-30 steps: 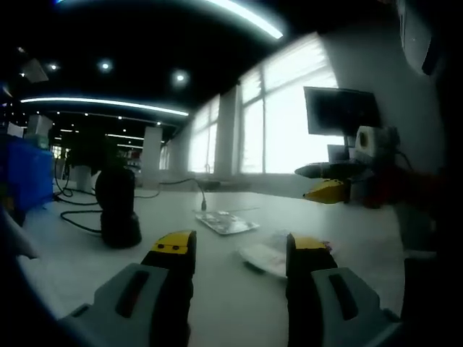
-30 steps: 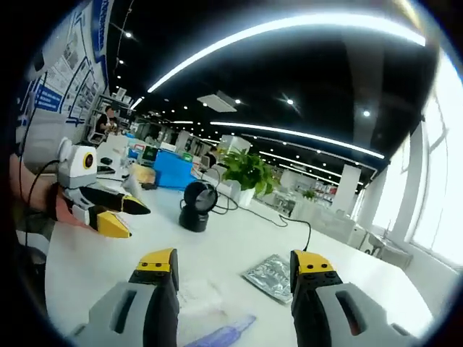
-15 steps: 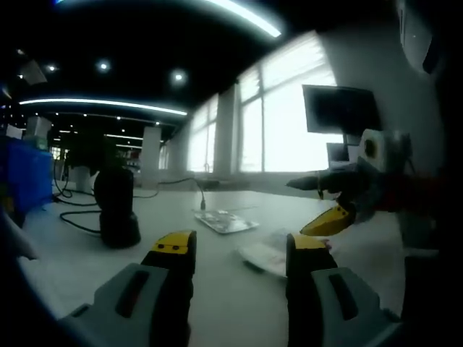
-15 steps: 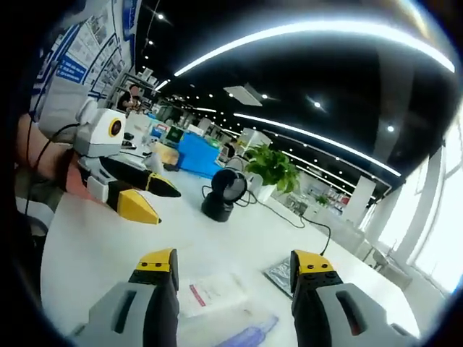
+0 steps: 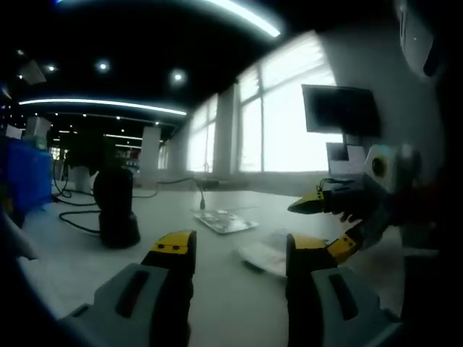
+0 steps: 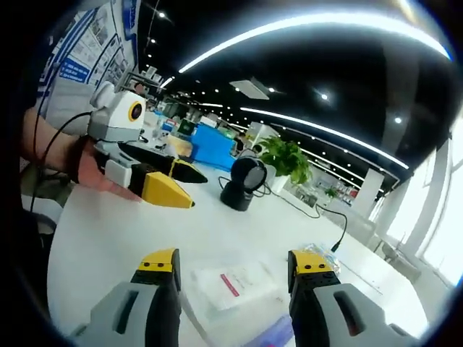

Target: Clip sheet goods on table flip sheet goods clip sheet goods scan sheet goods put sheet goods back to table

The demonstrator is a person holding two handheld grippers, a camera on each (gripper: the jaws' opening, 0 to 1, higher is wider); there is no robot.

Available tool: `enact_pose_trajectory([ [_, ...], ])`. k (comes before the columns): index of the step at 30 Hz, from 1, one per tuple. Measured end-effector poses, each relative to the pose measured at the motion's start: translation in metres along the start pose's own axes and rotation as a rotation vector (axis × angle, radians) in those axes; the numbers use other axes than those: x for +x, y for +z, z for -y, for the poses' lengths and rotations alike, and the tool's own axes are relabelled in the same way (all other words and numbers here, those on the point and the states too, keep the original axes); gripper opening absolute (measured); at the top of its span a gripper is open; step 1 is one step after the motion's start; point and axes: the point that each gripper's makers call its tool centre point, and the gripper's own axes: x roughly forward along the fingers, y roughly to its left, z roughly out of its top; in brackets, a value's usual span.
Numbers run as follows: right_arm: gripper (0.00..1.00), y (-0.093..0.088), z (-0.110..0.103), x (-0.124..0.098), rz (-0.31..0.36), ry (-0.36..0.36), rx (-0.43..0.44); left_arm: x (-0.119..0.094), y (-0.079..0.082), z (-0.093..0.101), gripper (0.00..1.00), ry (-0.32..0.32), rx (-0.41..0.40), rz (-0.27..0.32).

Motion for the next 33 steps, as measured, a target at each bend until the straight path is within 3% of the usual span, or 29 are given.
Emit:
enact_pose_trajectory([
  [18,0.47,-0.02,-0.014,0.003,-0.051,0.028,-0.017,-0.001,0.002,0.0,0.42,0.001,-0.005,0.005],
  [26,0.26,-0.025,-0.026,0.004,-0.065,0.066,0.013,-0.001,0.002,0.0,0.42,0.0,-0.005,0.005],
  [33,0.0,-0.023,-0.034,0.004,-0.062,0.095,0.017,-0.001,0.002,0.0,0.42,0.001,-0.002,0.004],
])
